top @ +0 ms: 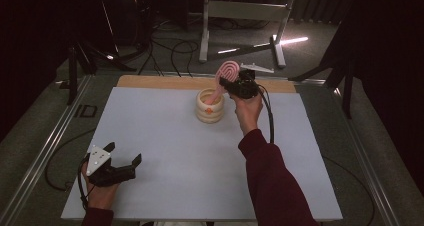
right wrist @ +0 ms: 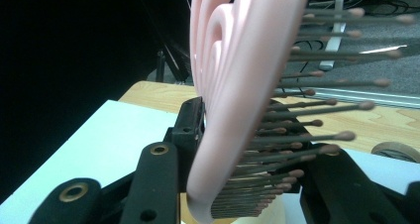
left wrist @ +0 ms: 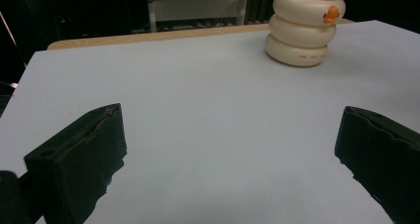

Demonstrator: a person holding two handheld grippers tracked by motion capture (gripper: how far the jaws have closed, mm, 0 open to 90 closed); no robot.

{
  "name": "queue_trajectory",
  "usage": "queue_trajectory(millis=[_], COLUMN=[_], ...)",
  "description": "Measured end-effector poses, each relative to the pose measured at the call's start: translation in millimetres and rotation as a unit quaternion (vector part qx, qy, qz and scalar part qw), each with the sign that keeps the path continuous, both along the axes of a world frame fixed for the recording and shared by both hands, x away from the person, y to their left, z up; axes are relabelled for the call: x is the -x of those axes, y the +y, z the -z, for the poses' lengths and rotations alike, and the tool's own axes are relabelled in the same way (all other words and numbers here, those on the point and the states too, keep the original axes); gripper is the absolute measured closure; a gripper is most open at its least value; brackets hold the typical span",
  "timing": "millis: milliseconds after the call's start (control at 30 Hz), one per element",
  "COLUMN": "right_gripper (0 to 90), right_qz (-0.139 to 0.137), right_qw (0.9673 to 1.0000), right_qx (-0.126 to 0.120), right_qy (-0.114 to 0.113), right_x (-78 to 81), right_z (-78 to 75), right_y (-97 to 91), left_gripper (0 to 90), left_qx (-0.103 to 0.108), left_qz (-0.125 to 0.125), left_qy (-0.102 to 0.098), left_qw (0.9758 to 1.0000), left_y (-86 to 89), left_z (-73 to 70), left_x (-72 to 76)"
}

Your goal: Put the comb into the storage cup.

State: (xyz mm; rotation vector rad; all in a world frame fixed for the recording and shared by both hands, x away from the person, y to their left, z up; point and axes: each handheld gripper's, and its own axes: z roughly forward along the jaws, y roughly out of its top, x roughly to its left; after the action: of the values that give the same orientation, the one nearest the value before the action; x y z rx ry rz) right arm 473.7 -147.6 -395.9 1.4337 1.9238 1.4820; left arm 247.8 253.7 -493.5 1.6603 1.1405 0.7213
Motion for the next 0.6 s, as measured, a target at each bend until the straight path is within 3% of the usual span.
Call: queue_trajectory(millis=[600], right_gripper=[63.8], right_qz=[0.002], right_qw=[1.0], right_qx=[0.0], right_qy=[0.005], right_x=[-1.5], right_z=[6.9], right_y=[4.5], left_gripper=[0.1], left_qx=[0.001], left_qz=[0.002], left_qy=[0.0], left_qw=[1.0], left_y=[-0.6], left_z=[-0.1], left_x=[0.2])
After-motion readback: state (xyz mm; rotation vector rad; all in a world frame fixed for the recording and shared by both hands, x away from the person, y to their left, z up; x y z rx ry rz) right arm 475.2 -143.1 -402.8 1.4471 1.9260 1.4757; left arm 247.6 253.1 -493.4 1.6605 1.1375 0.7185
